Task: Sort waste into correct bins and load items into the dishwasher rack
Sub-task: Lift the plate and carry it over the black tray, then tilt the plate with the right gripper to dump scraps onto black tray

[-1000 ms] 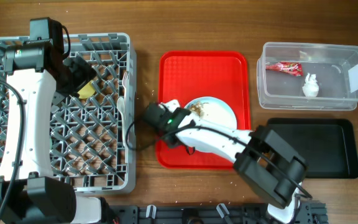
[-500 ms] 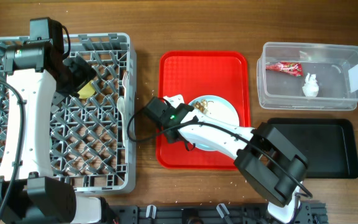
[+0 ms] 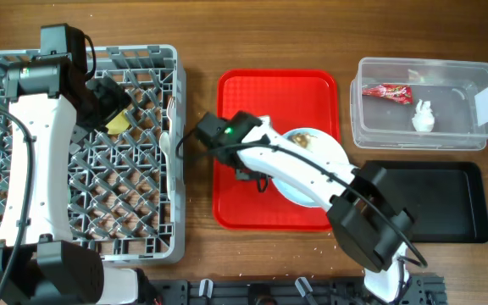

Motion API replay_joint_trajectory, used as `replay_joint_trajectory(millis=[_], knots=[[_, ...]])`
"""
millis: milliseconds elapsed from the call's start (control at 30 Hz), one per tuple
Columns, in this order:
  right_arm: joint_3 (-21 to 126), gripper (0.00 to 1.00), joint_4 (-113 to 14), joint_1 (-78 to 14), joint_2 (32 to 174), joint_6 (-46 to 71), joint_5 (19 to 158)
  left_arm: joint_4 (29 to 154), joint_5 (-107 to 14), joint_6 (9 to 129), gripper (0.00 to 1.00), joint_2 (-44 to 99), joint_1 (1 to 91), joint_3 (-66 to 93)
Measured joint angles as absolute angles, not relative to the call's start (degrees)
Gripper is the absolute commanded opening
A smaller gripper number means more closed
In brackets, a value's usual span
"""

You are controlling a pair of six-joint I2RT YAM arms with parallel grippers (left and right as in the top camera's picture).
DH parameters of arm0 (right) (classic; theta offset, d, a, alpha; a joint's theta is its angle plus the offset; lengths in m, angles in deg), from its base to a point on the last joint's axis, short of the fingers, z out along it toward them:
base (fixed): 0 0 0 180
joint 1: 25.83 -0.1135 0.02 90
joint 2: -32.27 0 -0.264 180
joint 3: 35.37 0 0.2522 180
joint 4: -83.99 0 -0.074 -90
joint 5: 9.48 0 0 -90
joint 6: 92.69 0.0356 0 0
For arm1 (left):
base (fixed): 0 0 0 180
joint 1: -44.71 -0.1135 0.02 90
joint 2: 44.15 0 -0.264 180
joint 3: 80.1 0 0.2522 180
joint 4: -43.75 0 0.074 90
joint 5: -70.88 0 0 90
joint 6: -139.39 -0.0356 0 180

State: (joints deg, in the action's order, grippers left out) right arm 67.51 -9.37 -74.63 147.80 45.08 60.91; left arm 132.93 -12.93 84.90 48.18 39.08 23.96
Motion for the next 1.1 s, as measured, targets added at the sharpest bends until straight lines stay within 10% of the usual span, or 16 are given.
replay_joint_trajectory(millis=[1100], knots=[[66.6,0.04,-7.2,-15.4,125.9,46.4,71.0,133.0,-12.9,84.9,1.0,48.2,39.1,24.0]])
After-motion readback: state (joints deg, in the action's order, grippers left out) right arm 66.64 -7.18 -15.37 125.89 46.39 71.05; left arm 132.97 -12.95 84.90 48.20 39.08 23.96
